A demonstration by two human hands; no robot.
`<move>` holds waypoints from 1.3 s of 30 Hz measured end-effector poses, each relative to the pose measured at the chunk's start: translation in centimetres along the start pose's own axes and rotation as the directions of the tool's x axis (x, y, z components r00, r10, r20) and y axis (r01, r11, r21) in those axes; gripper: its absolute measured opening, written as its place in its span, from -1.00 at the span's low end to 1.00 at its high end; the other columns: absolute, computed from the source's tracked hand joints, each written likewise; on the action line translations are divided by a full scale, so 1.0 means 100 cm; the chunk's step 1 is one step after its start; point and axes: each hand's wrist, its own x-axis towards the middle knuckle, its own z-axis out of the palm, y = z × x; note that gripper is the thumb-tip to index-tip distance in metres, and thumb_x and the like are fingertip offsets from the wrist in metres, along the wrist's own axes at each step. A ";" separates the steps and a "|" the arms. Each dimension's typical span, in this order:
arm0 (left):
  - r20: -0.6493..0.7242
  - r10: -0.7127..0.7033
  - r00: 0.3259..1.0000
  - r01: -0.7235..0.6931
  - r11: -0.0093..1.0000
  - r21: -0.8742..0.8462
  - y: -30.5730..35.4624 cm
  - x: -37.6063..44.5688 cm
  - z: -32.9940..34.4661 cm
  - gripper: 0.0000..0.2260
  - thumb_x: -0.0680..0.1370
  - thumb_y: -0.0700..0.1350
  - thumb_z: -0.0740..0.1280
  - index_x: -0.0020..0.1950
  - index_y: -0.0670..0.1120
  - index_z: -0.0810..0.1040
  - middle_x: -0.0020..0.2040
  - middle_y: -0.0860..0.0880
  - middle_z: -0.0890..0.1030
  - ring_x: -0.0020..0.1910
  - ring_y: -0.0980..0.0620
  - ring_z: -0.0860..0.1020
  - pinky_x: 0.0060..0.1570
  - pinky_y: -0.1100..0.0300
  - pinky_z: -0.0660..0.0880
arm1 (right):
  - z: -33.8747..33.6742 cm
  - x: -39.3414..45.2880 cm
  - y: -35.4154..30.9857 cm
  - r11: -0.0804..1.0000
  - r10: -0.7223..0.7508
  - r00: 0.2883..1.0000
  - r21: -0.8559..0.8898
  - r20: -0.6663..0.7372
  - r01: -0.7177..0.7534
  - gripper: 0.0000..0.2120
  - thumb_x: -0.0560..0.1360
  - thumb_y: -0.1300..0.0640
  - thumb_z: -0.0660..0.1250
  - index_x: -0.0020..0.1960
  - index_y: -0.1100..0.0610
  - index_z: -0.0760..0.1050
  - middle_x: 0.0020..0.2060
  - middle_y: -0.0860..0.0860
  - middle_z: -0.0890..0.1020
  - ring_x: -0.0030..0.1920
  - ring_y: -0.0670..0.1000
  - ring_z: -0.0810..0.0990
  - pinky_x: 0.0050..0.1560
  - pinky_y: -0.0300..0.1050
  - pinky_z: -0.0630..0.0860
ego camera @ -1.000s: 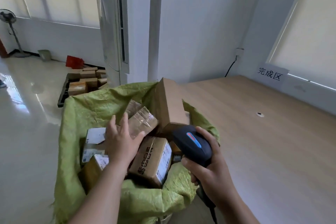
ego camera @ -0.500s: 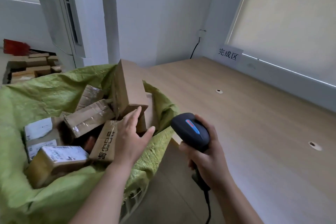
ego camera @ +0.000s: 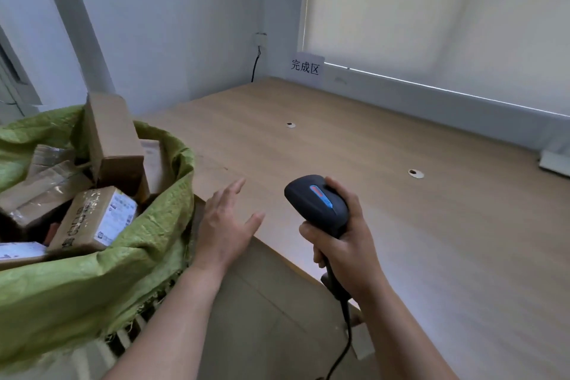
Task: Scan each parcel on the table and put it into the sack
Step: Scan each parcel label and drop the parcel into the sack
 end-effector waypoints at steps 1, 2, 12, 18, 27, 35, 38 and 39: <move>0.012 0.018 1.000 -0.018 1.000 -0.015 0.011 -0.006 0.011 -0.40 0.46 0.05 0.42 0.46 0.02 0.32 0.33 -0.02 0.44 0.35 -0.01 0.36 0.31 0.04 0.33 | -0.015 -0.007 -0.001 1.000 0.005 1.000 0.001 -0.018 -0.005 -0.38 0.31 0.20 0.41 0.20 -0.37 0.41 -0.12 0.02 0.58 -0.44 0.01 0.45 -0.42 -0.15 0.45; 0.025 0.036 0.999 -0.036 0.999 -0.028 0.023 -0.012 0.023 -0.40 0.46 0.03 0.42 0.45 0.02 0.31 0.32 -0.01 0.44 0.34 0.00 0.37 0.29 0.03 0.35 | -0.031 -0.014 -0.001 1.000 0.007 0.999 0.000 -0.037 -0.007 -0.39 0.31 0.19 0.41 0.20 -0.36 0.41 -0.13 0.02 0.58 -0.44 0.02 0.45 -0.41 -0.15 0.45; 0.183 0.207 0.961 -0.177 0.970 -0.167 0.134 -0.068 0.145 -0.39 0.47 -0.02 0.43 0.46 0.06 0.27 0.22 0.13 0.39 0.27 0.10 0.40 0.24 0.08 0.39 | -0.183 -0.084 0.001 0.998 0.000 0.973 -0.065 -0.232 -0.015 -0.35 0.43 0.34 0.44 0.26 -0.31 0.39 -0.02 0.01 0.58 -0.43 0.05 0.45 -0.41 -0.11 0.45; 0.273 0.323 0.906 -0.261 0.935 -0.238 0.185 -0.092 0.204 -0.38 0.47 -0.03 0.43 0.47 0.07 0.26 0.23 0.13 0.40 0.26 0.11 0.40 0.21 0.11 0.40 | -0.245 -0.119 0.002 0.999 0.007 0.922 -0.045 -0.387 -0.026 -0.37 0.31 0.20 0.43 0.25 -0.30 0.39 0.07 0.02 0.58 -0.43 0.04 0.45 -0.42 -0.15 0.44; 0.384 0.451 0.806 -0.314 0.875 -0.369 0.250 -0.116 0.298 -0.38 0.45 -0.07 0.46 0.45 0.05 0.29 0.18 0.14 0.38 0.25 0.10 0.42 0.14 0.14 0.40 | -0.330 -0.155 0.011 0.991 -0.022 0.806 -0.120 -0.592 -0.061 -0.36 0.33 0.21 0.45 0.31 -0.23 0.37 0.11 0.01 0.57 -0.42 0.00 0.48 -0.42 -0.15 0.46; 0.453 0.532 0.716 -0.316 0.825 -0.469 0.307 -0.123 0.382 -0.36 0.44 -0.08 0.48 0.46 0.02 0.30 0.27 0.06 0.43 0.27 0.11 0.42 0.16 0.17 0.40 | -0.417 -0.159 0.016 0.979 -0.065 0.673 -0.176 -0.737 -0.098 -0.33 0.38 0.30 0.50 0.28 -0.29 0.39 0.05 0.09 0.59 -0.45 0.03 0.47 -0.45 -0.15 0.44; 0.478 0.559 0.678 -0.327 0.811 -0.485 0.324 -0.121 0.408 -0.35 0.45 -0.06 0.48 0.47 0.01 0.28 0.27 0.09 0.41 0.29 0.10 0.41 0.20 0.14 0.41 | -0.445 -0.157 0.015 0.973 -0.083 0.628 -0.200 -0.774 -0.118 -0.29 0.42 0.39 0.47 0.25 -0.33 0.40 0.01 0.11 0.59 -0.49 0.05 0.46 -0.47 -0.14 0.43; 0.492 0.571 0.658 -0.335 0.806 -0.487 0.331 -0.120 0.417 -0.35 0.45 -0.05 0.47 0.48 0.02 0.27 0.27 0.11 0.40 0.30 0.10 0.41 0.20 0.14 0.42 | -0.455 -0.157 0.014 0.971 -0.083 0.612 -0.203 -0.787 -0.129 -0.29 0.42 0.39 0.47 0.25 -0.33 0.40 0.00 0.10 0.59 -0.49 0.06 0.45 -0.47 -0.14 0.43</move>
